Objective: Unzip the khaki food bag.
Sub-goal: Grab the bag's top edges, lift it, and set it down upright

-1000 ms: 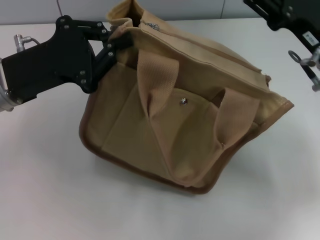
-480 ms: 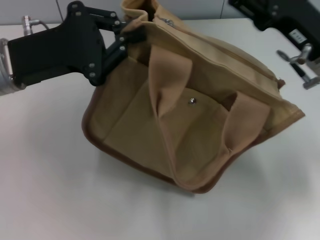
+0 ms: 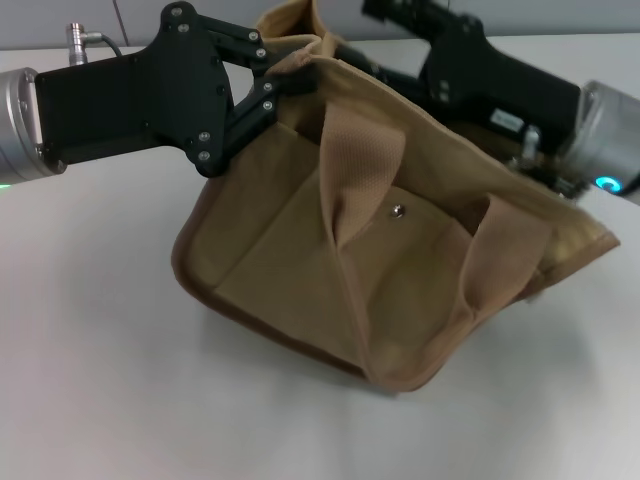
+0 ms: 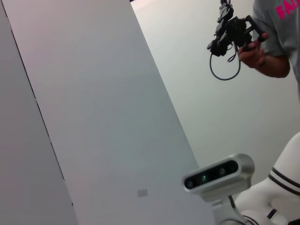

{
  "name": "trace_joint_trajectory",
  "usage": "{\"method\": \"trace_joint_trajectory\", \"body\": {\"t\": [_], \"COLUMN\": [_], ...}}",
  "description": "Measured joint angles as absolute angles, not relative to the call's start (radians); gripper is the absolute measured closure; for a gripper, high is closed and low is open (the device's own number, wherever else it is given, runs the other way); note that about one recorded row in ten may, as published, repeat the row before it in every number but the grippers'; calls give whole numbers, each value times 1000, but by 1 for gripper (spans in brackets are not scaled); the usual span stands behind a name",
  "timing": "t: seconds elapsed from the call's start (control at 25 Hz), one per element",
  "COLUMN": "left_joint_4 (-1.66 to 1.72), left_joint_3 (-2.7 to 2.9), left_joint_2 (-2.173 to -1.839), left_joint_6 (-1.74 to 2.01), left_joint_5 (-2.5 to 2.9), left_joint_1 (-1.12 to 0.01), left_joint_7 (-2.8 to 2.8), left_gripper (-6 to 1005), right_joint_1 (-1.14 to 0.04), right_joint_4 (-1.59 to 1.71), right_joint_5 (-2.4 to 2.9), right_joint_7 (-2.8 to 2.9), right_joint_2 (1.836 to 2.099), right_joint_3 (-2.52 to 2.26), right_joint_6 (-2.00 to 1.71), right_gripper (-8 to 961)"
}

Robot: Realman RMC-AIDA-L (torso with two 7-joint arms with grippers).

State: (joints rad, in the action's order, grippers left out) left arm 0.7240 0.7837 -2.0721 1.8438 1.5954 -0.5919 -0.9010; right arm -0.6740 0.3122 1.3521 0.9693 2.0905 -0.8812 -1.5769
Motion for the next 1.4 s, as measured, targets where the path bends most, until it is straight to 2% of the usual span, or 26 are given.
{"method": "trace_joint_trajectory", "body": {"t": [0.32, 0.48, 0.96, 1.2, 1.4], "left_joint_4": [722, 719, 716, 724, 725], "left_joint_3": [808, 866, 1002, 1036, 1037], "left_joint_2": [-2076, -2074, -2076, -2072, -2070], "left_joint_6": [1853, 1868, 1879, 1872, 1866], "left_joint_5": [1574, 1539, 1523, 1523, 1523], "left_joint_1": [-594, -581, -579, -589, -591], "left_joint_7": [-872, -842, -799, -802, -802], "left_gripper": [950, 950, 951, 950, 950], "right_joint_1": [-395, -308, -323, -387, -394], "right_joint_4": [678, 695, 651, 674, 752], "right_joint_5": [1371, 1337, 1068, 1068, 1176], "right_joint_7": [1209, 1193, 1137, 1157, 1233], "right_joint_2": [2086, 2091, 2092, 2085, 2084], "right_joint_3": [-1092, -1098, -1182, -1254, -1284], "right_joint_6": [-1565, -1584, -1618, -1554, -1518], "right_gripper": [118, 118, 119, 119, 119]}}
